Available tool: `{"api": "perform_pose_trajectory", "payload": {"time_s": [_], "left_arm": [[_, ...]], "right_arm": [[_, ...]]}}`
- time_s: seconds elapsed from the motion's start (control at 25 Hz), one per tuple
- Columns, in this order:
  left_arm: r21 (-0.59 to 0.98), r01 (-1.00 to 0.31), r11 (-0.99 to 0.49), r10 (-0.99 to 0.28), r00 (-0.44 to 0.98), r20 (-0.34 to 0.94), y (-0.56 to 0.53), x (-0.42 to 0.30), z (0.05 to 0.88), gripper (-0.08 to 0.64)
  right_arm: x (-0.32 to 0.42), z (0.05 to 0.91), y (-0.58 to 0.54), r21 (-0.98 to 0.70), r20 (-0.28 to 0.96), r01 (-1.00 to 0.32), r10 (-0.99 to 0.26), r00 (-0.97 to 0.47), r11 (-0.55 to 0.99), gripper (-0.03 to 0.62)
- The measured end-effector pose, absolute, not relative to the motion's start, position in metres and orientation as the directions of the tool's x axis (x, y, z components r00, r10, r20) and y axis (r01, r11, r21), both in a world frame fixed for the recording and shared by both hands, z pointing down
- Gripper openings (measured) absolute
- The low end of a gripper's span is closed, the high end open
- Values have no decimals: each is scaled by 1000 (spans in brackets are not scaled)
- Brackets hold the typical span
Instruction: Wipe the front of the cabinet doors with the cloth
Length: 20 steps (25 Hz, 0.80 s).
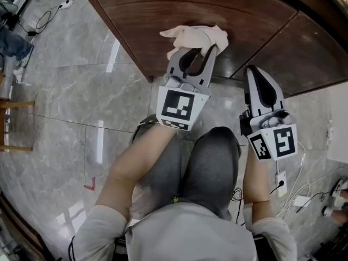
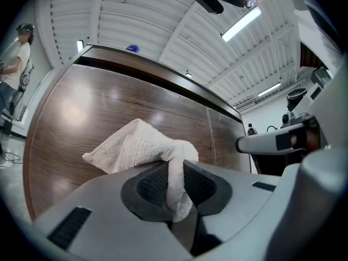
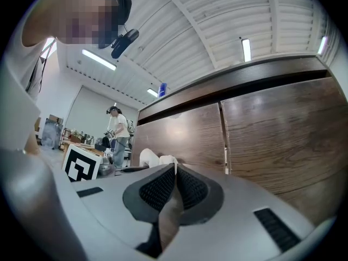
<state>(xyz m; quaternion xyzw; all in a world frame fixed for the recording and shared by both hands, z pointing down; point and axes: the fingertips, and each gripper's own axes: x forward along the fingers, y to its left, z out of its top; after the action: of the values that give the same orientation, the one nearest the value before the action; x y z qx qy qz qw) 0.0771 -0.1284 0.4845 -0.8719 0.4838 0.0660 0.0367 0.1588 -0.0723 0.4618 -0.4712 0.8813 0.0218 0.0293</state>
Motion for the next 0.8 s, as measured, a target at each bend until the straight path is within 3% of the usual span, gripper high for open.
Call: {"api": "perform_pose_trajectory", "payload": {"time_s": [0.8], "left_arm": [[-1,-778,-628,-766,618,-176,-124,173,481,86]], "right_arm": [[231,480,-72,0,-51,-880,-878,-475,476,37]]}}
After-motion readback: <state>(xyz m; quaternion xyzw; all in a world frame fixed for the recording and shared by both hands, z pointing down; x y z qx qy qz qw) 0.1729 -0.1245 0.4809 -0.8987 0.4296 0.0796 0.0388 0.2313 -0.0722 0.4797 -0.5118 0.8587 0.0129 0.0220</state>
